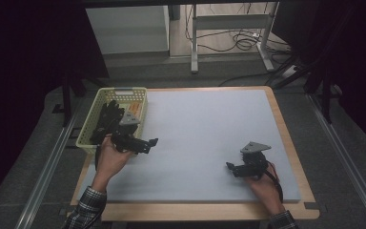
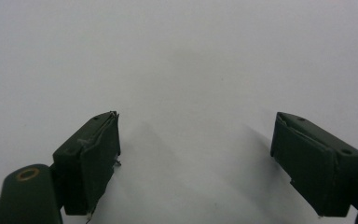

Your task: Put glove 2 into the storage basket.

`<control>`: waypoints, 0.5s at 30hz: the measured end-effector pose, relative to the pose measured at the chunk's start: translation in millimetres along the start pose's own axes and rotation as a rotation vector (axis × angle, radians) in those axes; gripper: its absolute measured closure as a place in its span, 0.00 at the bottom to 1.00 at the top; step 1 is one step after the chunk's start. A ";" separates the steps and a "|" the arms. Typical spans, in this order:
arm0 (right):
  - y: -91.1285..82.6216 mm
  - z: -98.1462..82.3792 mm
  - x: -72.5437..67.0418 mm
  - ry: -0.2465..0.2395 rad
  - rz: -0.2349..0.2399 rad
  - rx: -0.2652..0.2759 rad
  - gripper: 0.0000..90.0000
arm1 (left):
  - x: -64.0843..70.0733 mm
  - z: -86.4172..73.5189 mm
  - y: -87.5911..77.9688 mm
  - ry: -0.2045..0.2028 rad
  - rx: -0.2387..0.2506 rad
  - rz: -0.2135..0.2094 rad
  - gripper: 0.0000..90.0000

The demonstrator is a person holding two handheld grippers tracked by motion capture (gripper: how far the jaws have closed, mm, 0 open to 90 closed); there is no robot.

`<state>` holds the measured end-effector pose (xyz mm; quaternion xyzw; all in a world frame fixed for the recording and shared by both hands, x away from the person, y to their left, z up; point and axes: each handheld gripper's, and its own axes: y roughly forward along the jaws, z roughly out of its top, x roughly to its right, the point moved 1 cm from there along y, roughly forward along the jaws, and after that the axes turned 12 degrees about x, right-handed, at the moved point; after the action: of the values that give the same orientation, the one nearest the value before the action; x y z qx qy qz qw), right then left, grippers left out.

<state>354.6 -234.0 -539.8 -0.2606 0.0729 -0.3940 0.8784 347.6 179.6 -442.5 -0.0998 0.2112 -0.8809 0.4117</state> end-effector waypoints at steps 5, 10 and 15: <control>0.0 0.0 0.1 0.002 0.001 -0.001 0.17 | 17.3 -11.1 7.0 0.022 0.009 -0.026 0.00; 0.0 0.0 -0.1 0.000 -0.001 0.000 0.17 | 30.5 -26.2 15.3 0.032 0.007 -0.049 0.00; 0.0 0.0 -0.3 -0.003 -0.002 0.001 0.17 | 39.9 -43.2 23.4 0.033 0.002 -0.067 0.00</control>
<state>354.4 -233.8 -539.8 -0.2607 0.0714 -0.3945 0.8782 323.0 148.1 -491.5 -0.0918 0.2138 -0.8959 0.3785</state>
